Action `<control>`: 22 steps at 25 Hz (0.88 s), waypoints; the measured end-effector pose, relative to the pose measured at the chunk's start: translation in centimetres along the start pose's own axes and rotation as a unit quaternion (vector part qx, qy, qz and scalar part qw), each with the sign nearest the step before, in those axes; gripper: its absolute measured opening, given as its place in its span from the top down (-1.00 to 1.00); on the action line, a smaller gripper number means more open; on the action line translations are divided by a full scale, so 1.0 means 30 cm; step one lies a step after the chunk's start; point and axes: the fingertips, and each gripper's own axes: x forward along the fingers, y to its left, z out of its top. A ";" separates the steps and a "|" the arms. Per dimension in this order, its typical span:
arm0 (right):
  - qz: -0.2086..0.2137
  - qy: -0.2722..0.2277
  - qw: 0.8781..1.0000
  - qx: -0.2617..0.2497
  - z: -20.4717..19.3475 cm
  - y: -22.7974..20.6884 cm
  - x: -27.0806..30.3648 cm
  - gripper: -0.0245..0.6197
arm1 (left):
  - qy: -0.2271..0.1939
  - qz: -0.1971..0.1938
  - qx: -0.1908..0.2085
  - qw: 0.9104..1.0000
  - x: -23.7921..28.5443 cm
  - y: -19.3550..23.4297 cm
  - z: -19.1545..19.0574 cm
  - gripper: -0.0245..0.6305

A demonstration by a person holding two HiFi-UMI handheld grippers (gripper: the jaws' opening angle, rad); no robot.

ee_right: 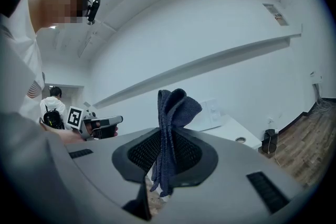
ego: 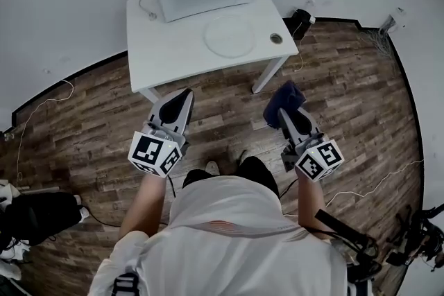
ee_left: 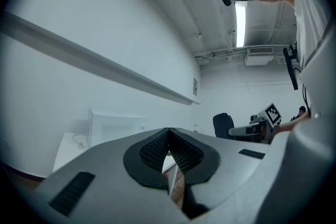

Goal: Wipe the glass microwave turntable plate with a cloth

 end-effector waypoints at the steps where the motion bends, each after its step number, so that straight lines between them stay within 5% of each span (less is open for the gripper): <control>1: 0.004 0.005 1.000 0.001 0.006 -0.024 0.042 0.73 | -0.001 0.006 -0.001 1.000 0.021 0.026 -0.001 0.90; 11: 0.099 0.028 0.995 0.008 0.093 -0.298 0.477 0.73 | -0.018 0.117 0.014 0.993 0.268 0.283 0.056 0.89; 22: 0.172 0.062 0.982 0.047 0.199 -0.709 0.769 0.73 | -0.006 0.200 0.015 0.980 0.670 0.338 0.079 0.90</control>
